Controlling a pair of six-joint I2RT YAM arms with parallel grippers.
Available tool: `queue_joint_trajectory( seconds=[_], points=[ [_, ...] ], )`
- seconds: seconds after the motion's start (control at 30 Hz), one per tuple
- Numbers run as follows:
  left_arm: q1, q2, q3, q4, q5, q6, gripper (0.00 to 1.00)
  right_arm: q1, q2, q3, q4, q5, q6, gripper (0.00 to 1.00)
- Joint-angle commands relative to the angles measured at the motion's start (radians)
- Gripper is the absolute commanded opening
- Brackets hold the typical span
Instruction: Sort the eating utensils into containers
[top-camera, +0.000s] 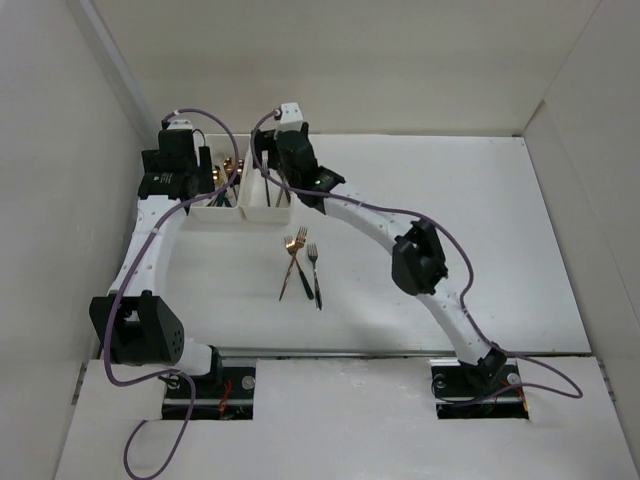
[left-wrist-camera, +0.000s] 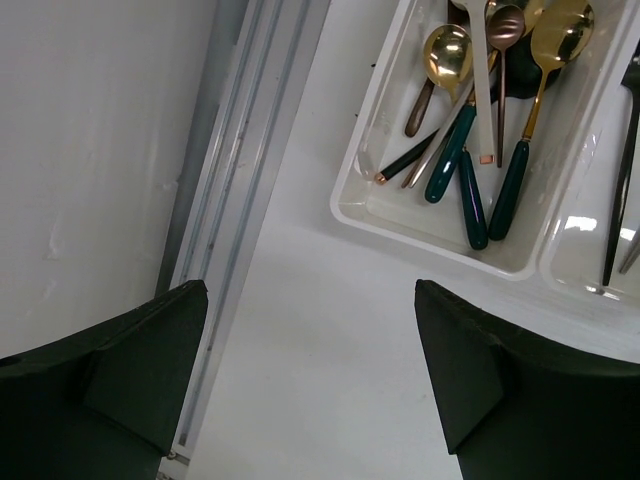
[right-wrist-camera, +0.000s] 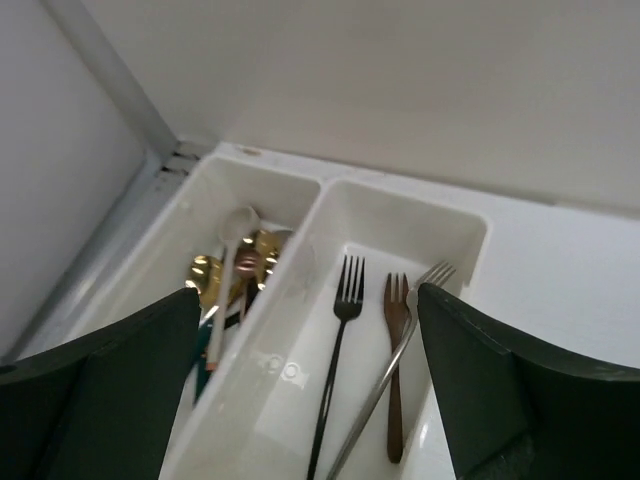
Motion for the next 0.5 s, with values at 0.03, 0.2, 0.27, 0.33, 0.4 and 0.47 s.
queue_joint_trajectory(
  seconds=[0.03, 0.2, 0.27, 0.33, 0.4, 0.47],
  points=[
    [-0.003, -0.034, 0.041, 0.009, 0.004, 0.004, 0.82, 0.042, -0.313, -0.190, -0.020, -0.034, -0.063, 0.95],
    [-0.003, -0.044, 0.041, 0.009, 0.004, 0.004, 0.82, 0.075, -0.516, -0.475, -0.385, -0.120, 0.068, 0.93],
    [-0.003, -0.044, 0.041, 0.009, 0.004, 0.004, 0.82, 0.085, -0.502, -0.520, -0.622, -0.120, 0.164, 0.73],
    [-0.003, -0.044, 0.041, 0.009, 0.004, 0.004, 0.82, 0.101, -0.493, -0.575, -0.697, -0.109, 0.284, 0.51],
    [-0.003, -0.044, 0.041, 0.009, 0.014, 0.004, 0.82, 0.142, -0.513, -0.690, -0.674, -0.100, 0.310, 0.48],
    [-0.003, -0.044, 0.041, 0.009, 0.024, 0.004, 0.82, 0.167, -0.537, -0.745, -0.640, -0.091, 0.350, 0.48]
  ],
)
